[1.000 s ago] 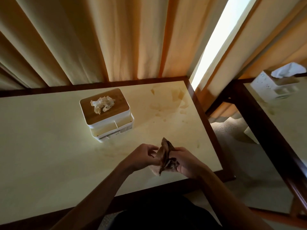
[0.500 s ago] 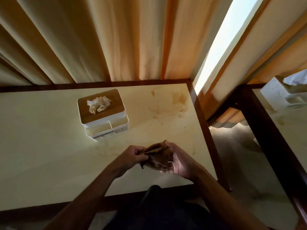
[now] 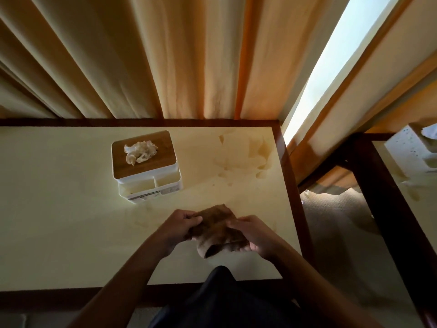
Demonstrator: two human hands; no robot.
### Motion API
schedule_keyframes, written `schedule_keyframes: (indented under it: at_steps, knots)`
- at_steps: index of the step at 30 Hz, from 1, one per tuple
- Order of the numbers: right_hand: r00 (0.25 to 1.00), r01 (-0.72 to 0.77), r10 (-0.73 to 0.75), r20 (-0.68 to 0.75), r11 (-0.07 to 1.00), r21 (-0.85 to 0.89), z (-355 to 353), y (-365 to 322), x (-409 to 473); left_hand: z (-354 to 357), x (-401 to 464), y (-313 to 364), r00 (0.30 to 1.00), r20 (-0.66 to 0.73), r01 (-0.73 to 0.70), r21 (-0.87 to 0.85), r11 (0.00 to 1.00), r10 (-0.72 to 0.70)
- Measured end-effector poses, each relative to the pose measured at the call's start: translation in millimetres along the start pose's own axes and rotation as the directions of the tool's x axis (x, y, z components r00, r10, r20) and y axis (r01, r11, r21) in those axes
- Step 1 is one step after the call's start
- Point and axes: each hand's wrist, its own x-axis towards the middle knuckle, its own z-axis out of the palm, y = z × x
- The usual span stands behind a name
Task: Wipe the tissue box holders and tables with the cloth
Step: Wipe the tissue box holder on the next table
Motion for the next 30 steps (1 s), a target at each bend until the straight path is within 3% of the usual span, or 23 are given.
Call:
schedule_keyframes:
  at_steps: [3, 5, 10, 12, 15, 18, 23, 27, 30]
  knots:
    - [0.997, 0.048, -0.044, 0.058, 0.996, -0.072, -11, 2, 0, 2, 2, 5, 0.985, -0.121, 0.101, -0.199, 0.975, -0.127]
    - [0.996, 0.054, -0.051, 0.069, 0.998, -0.043, -20, 2, 1, 1, 2, 8, 0.978, -0.095, 0.147, -0.312, 0.939, -0.184]
    - [0.999, -0.024, 0.009, 0.050, 0.952, 0.304, -39, 0, 0, 12, -6, 11, 0.972, 0.057, 0.227, -0.462, 0.857, -0.227]
    - [0.999, -0.035, 0.017, 0.043, 0.886, 0.462, -43, 0, 0, 18, -8, 7, 0.964, 0.100, 0.259, -0.565, 0.783, -0.246]
    - [0.999, -0.020, -0.019, 0.045, 0.681, 0.732, -33, 4, -3, 27, -10, -4, 0.956, 0.159, 0.279, -0.746, 0.605, -0.246]
    - [0.998, -0.048, -0.015, 0.068, 0.569, 0.821, -15, 13, -3, 35, -12, -15, 0.956, 0.163, 0.267, -0.827, 0.496, -0.242]
    - [0.989, -0.114, 0.150, 0.015, 0.681, 0.723, -9, 15, -8, 40, -22, -19, 0.950, 0.185, 0.281, -0.858, 0.429, -0.252]
    - [0.991, -0.014, 0.089, -0.097, 0.806, 0.592, 0, 16, -3, 43, -27, -16, 0.950, 0.168, 0.275, -0.852, 0.446, -0.265]
    - [0.995, 0.009, 0.045, -0.083, 0.830, 0.558, 18, 10, -5, 33, -27, -18, 0.957, 0.115, 0.231, -0.860, 0.454, -0.267]
